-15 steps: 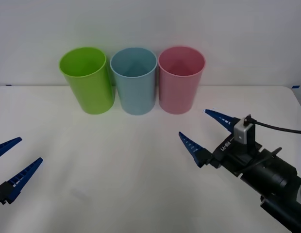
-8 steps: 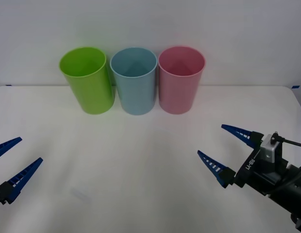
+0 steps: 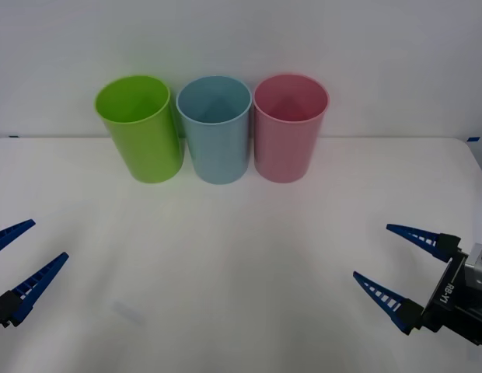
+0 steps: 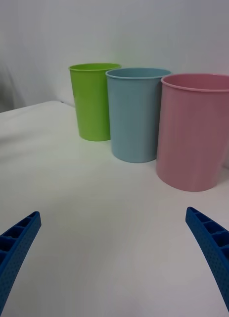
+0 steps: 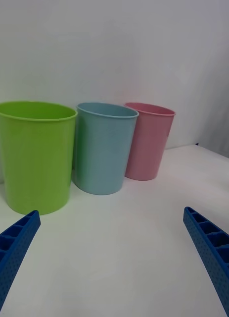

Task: Grasp the object on the table and drop it into the matching bin: aluminum can to the light blue bin, PET bottle to the pink bin.

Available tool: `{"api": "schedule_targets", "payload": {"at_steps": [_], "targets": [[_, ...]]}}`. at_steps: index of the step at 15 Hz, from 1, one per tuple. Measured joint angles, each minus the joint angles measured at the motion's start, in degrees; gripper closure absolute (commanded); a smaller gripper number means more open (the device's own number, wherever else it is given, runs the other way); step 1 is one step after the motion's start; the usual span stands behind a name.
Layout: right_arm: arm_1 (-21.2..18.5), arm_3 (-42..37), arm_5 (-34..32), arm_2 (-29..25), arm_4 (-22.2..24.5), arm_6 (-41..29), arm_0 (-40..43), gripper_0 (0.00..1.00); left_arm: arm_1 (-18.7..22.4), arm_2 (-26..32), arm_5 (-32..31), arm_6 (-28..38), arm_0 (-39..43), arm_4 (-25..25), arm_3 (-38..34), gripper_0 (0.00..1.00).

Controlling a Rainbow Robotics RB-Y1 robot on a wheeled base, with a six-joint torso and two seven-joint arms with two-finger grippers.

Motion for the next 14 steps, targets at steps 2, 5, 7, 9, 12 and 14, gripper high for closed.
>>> {"api": "schedule_targets", "payload": {"at_steps": [2, 5, 7, 9, 12, 14], "targets": [[0.0, 2.5, -3.76, -2.25, -0.17, 1.06, -0.35, 0.0, 0.0, 0.0, 0.0, 0.0, 0.0, 0.0, 0.0, 0.0], [0.0, 5.66, -7.91, -4.45, -0.19, 2.34, -0.8, 0.0, 0.0, 0.0, 0.0, 0.0, 0.0, 0.0, 0.0, 0.0], [0.0, 7.12, -8.98, -5.17, -0.26, 3.23, -0.81, 0.0, 0.0, 0.0, 0.0, 0.0, 0.0, 0.0, 0.0, 0.0], [0.01, 8.74, -9.74, -5.34, -0.87, 3.88, -0.51, 0.0, 0.0, 0.0, 0.0, 0.0, 0.0, 0.0, 0.0, 0.0], [0.01, 10.19, -10.4, -5.63, -1.14, 4.52, -0.13, 0.0, 0.0, 0.0, 0.0, 0.0, 0.0, 0.0, 0.0, 0.0], [0.06, 10.33, -10.48, -5.45, -1.24, 4.6, 0.02, 0.0, 0.0, 0.0, 0.0, 0.0, 0.0, 0.0, 0.0, 0.0]]}}
